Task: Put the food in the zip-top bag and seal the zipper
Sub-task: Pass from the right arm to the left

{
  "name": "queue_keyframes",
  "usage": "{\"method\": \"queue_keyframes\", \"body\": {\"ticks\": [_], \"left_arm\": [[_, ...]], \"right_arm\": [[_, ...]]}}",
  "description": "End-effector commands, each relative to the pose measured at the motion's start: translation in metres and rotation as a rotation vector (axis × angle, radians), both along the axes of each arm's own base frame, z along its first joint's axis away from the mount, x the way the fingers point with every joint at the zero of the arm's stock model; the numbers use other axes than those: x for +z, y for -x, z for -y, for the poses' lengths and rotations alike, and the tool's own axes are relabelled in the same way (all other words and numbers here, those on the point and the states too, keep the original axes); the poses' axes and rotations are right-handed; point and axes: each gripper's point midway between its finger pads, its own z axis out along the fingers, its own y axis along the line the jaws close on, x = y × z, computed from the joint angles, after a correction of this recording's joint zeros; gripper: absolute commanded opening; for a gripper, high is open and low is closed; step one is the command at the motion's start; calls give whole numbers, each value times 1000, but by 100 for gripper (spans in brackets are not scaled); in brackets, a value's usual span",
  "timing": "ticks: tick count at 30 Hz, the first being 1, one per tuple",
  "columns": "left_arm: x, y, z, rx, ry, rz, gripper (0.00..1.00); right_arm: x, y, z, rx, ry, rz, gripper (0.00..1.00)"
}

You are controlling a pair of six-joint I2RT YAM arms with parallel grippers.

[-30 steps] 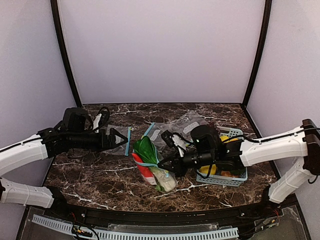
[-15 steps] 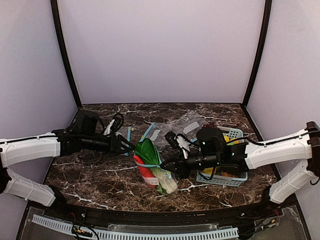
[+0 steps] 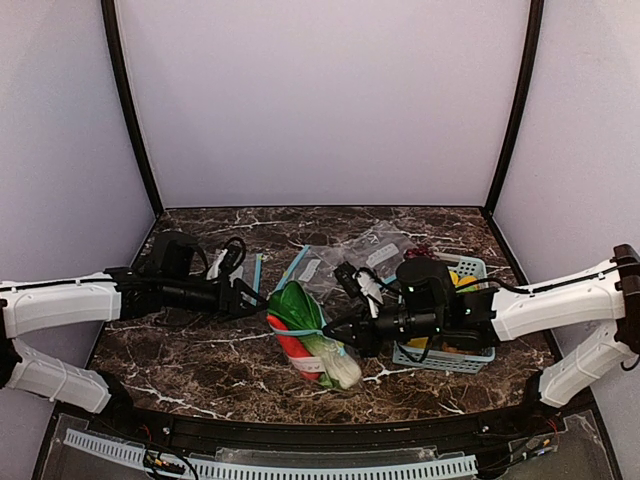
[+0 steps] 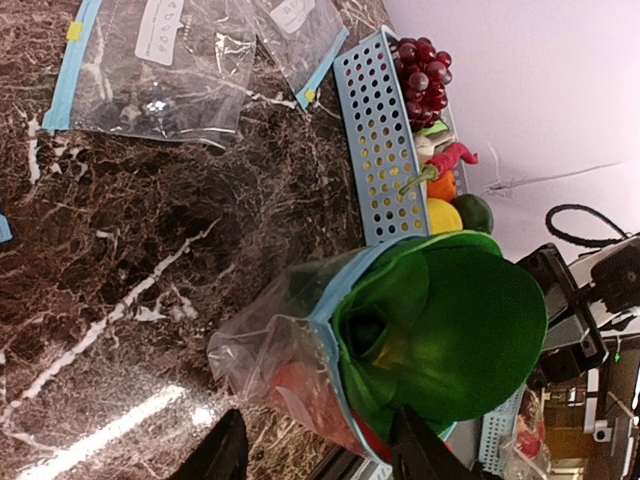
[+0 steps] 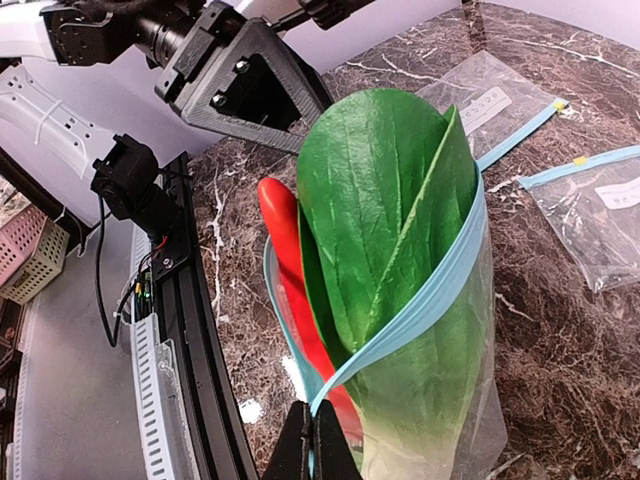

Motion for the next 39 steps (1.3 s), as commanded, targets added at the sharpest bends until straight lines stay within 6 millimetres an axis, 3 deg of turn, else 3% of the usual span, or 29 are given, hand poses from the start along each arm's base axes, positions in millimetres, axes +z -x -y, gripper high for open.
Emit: {"method": "queue_keyframes", "body": {"ticks": [1,3,5,8,14,22,34,39], "left_arm": [[0,0,-11,60,-15,-1,62],[1,1,-10,60,1,-11,65],[-1,4,-7,44,9,-25,62],[-2,9,0,12,10,-37,41],[-1,13,12,-27,21,-36,32],[4,13,28,-52,45,-32,38],[17,-5,32,21,90,3,45],[12,-3,40,-11,96,-21,45]], "right_arm": [[14,0,0,-16,-51,22,0],[14,0,0,-18,-51,18,0],[14,0,1,-22,-54,18,0],[14,-1,2,-29,-55,18,0],[14,-2,3,-38,-53,19,0],[13,-1,3,-38,-52,15,0],[10,0,4,-36,-55,6,0],[9,0,4,-35,-52,7,0]]}}
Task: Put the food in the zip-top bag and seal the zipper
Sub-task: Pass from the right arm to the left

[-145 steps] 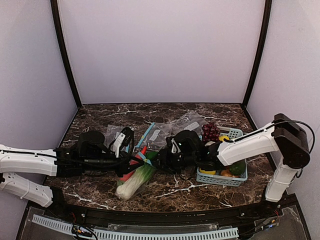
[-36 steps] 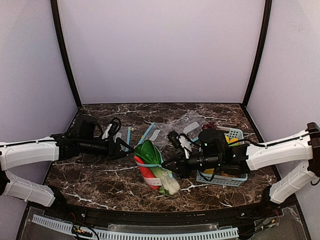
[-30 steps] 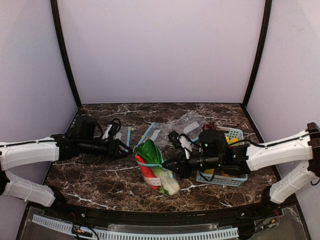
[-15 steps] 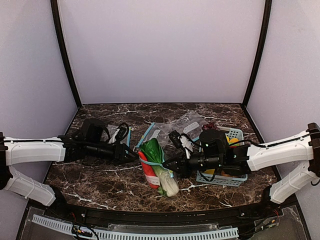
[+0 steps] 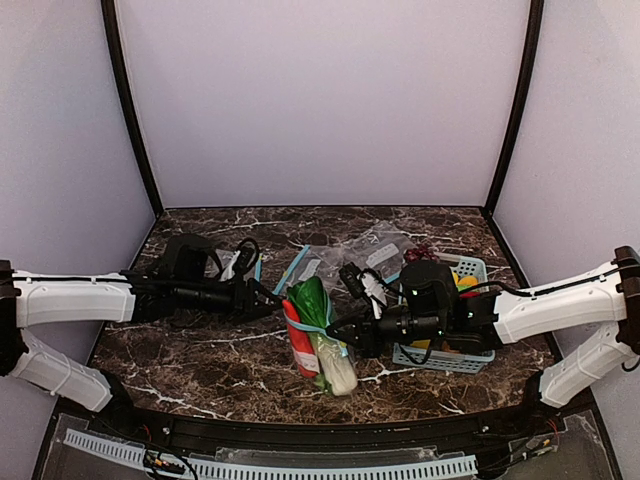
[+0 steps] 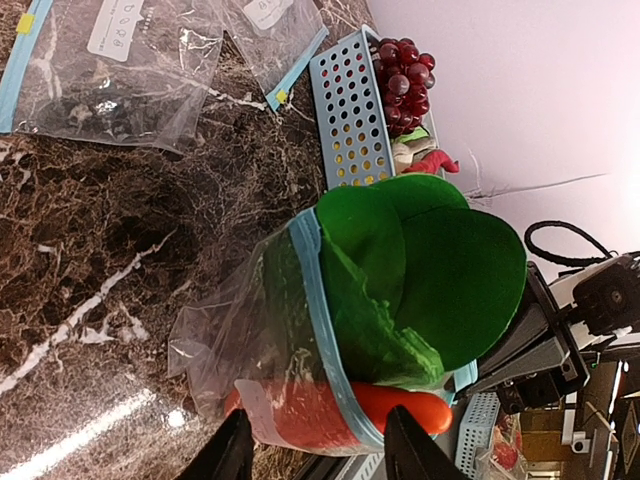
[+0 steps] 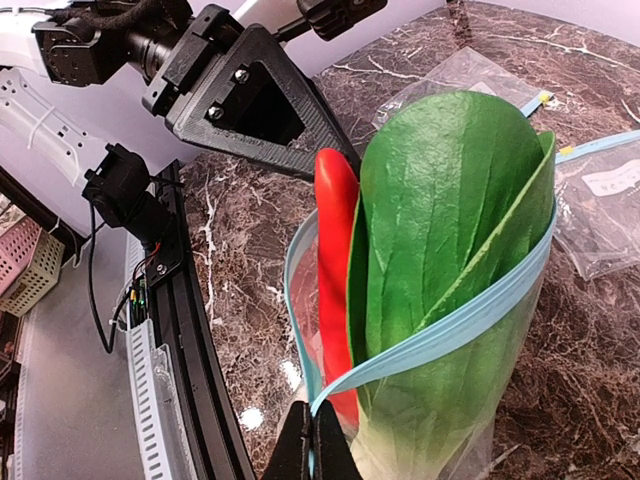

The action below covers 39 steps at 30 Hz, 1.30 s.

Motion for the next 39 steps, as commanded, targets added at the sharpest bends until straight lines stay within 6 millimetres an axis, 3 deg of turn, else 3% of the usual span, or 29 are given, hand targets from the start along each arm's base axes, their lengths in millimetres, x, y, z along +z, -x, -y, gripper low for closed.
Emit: {"method": "queue_keyframes", "body": {"ticks": [1,19,27,32,39], "left_arm": [[10,-3,12,-24,36,12,46],[10,-8,26,-65,46,15,66],[6,-4,31,-124,71,-19,67],[5,-5,30,-141,79,-28,55],[10,-7,29,-161,96,-20,61]], "right_arm": [[12,3,-2,5,-45,22,0],[7,14,-3,68,-43,-5,0],[9,20,-4,100,-51,-6,0],[11,24,-4,122,-61,-12,0],[9,30,-5,157,-60,-32,0]]}}
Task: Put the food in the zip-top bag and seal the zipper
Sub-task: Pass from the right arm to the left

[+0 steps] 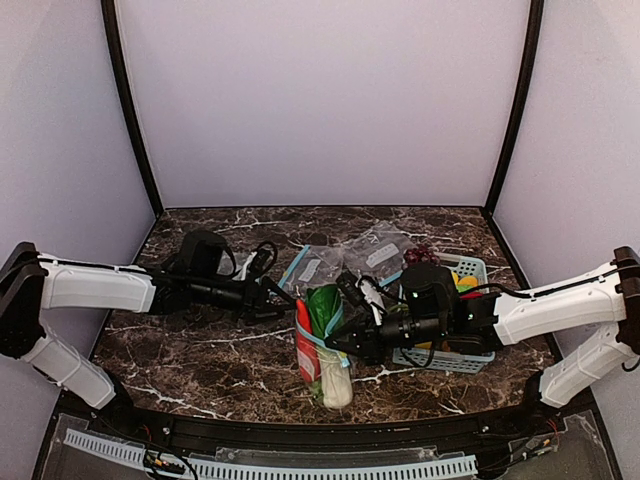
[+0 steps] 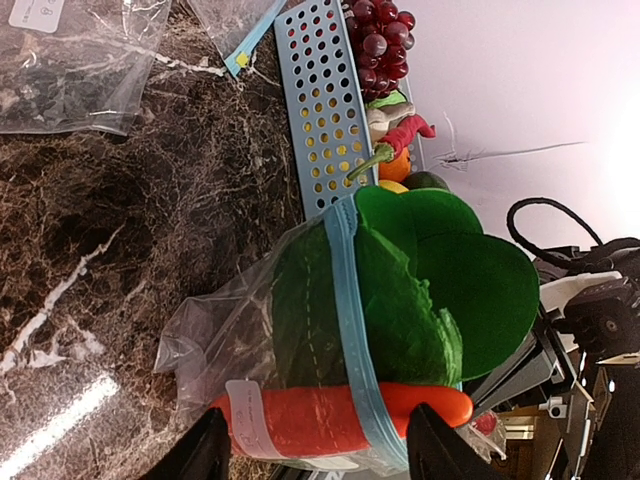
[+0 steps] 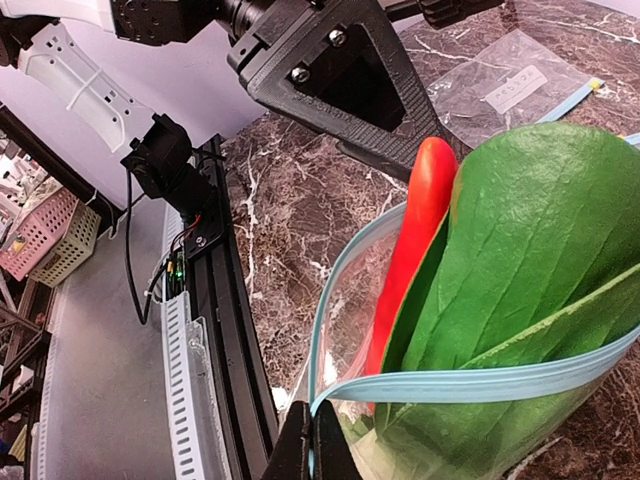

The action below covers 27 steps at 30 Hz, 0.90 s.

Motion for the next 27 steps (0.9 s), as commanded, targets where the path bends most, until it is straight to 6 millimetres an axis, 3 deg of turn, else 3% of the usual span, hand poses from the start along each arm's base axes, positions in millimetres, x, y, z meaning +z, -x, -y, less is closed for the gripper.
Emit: {"method": "queue_keyframes", "body": {"ticks": [1,6,14,17,20,22,25,27], "left_arm": [[17,-4,5,-38,42,42,62],[20,-2,6,-81,47,46,62],[13,3,11,-148,40,12,52],[13,5,14,-172,49,-6,42],[12,6,13,-177,51,-12,43],[12,8,13,-178,53,-8,38],[12,9,11,-164,62,-7,15],[18,7,11,-152,82,22,6]], "right_arm": [[11,10,-4,53,-46,11,0],[9,13,-5,72,-40,-2,0],[11,14,-5,81,-43,-1,0],[10,15,-6,84,-41,-3,0],[7,13,-3,68,-32,-2,0],[7,13,-3,64,-31,-3,0],[3,8,-1,29,-6,-12,0],[4,0,3,-28,7,-12,0]]}}
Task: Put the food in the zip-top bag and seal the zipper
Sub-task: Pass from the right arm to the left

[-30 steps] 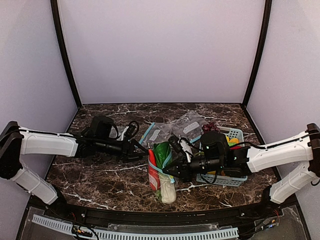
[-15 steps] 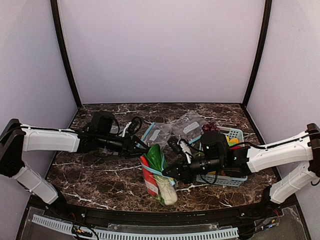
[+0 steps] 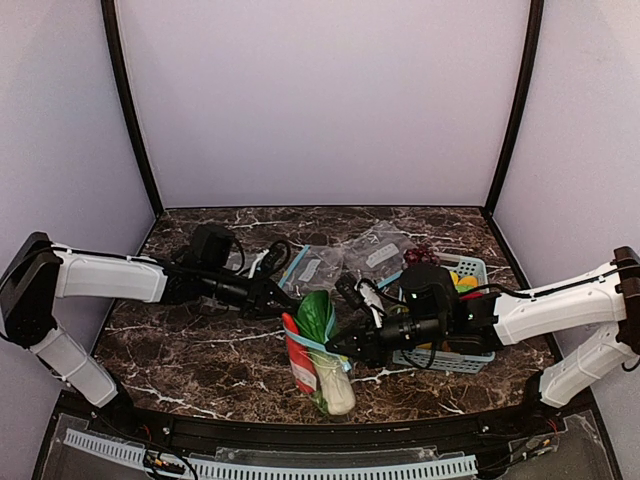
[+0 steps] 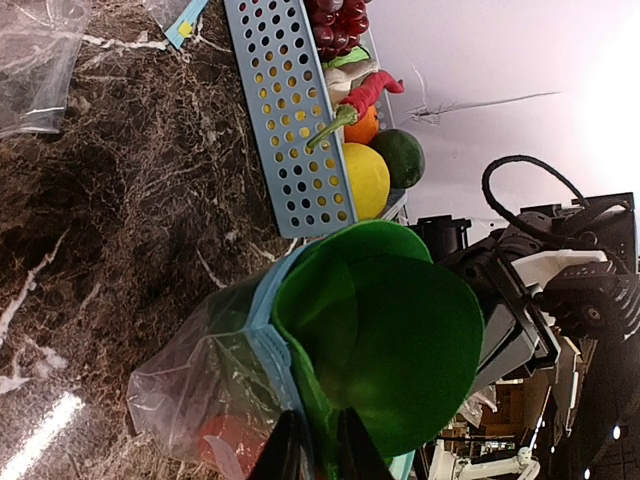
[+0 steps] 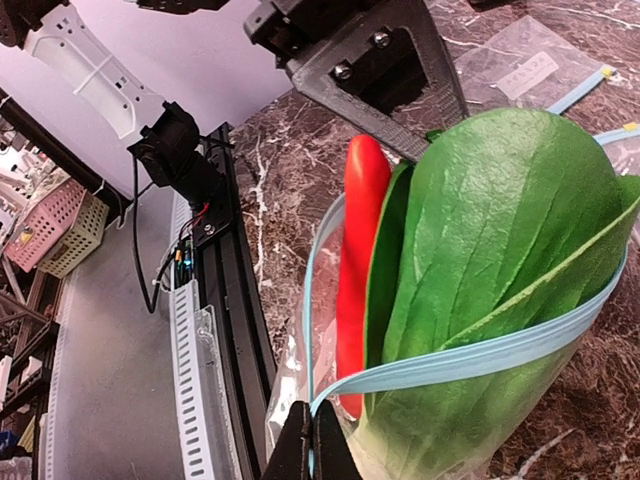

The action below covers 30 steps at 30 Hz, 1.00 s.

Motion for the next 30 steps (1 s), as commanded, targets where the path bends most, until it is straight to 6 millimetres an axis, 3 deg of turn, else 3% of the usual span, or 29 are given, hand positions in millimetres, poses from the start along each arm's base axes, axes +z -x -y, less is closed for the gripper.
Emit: {"method": "queue_keyframes", "body": {"ticks": [1,3,5,7,10,13,19,25,30], "left_arm": [[22,0,-3,11,63,75,3],[31,-2,-6,31,78,127,1],[41,-4,-8,50,91,181,1],[51,-5,-10,66,113,231,1],[62,-3,-12,84,131,290,1],[63,2,-11,92,106,368,1],[54,-1,-19,159,48,416,1],[45,-1,-26,197,8,428,1],[41,1,-26,197,3,418,1]], "right_arm": [[9,-13,6,-106,4,12,0],[18,-23,12,-176,14,26,3],[31,-31,16,-233,22,36,17],[45,-37,18,-266,17,52,24],[56,-47,22,-334,60,67,48],[71,-55,21,-387,94,111,62],[82,-64,10,-465,165,149,68],[55,-60,-10,-475,240,139,72],[55,-48,-30,-430,259,228,74]]}}
